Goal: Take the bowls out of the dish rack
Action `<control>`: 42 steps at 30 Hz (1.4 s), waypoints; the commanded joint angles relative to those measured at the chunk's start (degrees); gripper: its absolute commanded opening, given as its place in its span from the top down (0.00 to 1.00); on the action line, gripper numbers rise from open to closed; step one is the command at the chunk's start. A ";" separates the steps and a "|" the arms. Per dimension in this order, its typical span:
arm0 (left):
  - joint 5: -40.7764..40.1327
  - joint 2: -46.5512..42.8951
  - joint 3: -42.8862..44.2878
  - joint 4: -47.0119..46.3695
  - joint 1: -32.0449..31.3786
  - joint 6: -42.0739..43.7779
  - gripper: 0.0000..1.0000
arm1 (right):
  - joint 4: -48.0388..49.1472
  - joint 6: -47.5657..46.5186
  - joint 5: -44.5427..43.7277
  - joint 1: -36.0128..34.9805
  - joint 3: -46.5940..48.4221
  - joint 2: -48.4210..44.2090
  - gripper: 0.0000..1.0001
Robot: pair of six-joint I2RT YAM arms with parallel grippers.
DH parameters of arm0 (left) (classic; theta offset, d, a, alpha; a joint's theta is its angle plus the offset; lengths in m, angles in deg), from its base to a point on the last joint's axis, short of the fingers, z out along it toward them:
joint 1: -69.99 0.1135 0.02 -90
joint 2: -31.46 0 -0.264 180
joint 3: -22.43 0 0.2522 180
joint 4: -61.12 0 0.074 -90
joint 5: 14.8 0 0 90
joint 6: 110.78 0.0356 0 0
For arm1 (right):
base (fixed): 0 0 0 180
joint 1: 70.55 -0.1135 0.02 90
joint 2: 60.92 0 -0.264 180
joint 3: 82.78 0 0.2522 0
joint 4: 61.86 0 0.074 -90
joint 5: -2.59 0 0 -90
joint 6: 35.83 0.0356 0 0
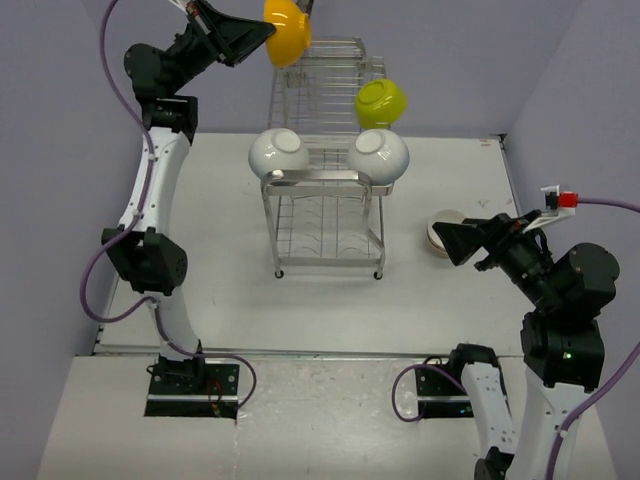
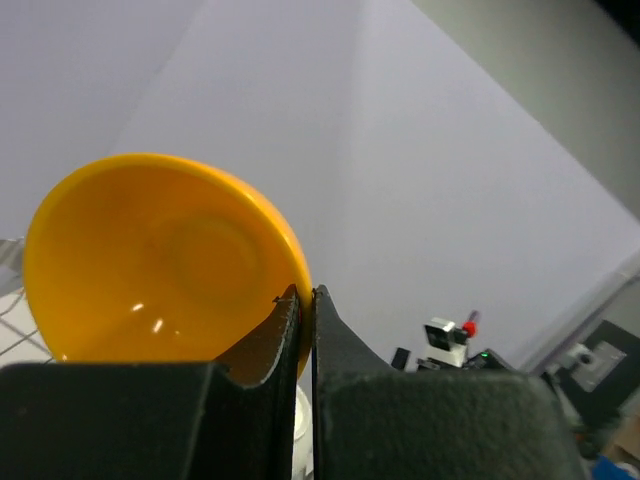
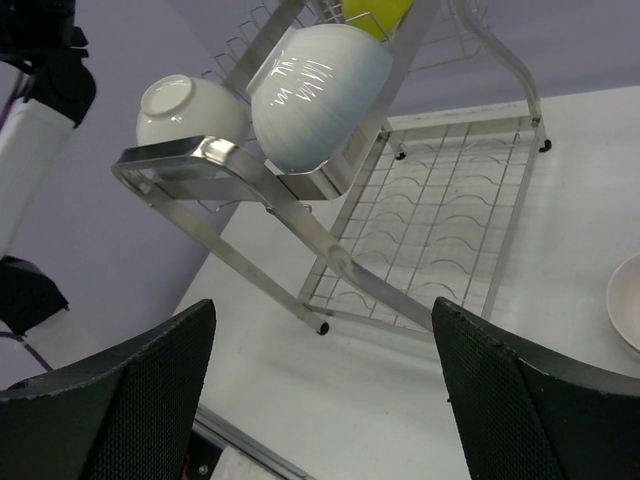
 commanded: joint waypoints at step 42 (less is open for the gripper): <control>-67.77 -14.89 -47.50 75.91 1.81 62.04 1.00 | -0.87 -6.58 -10.89 -1.42 0.76 -5.66 0.09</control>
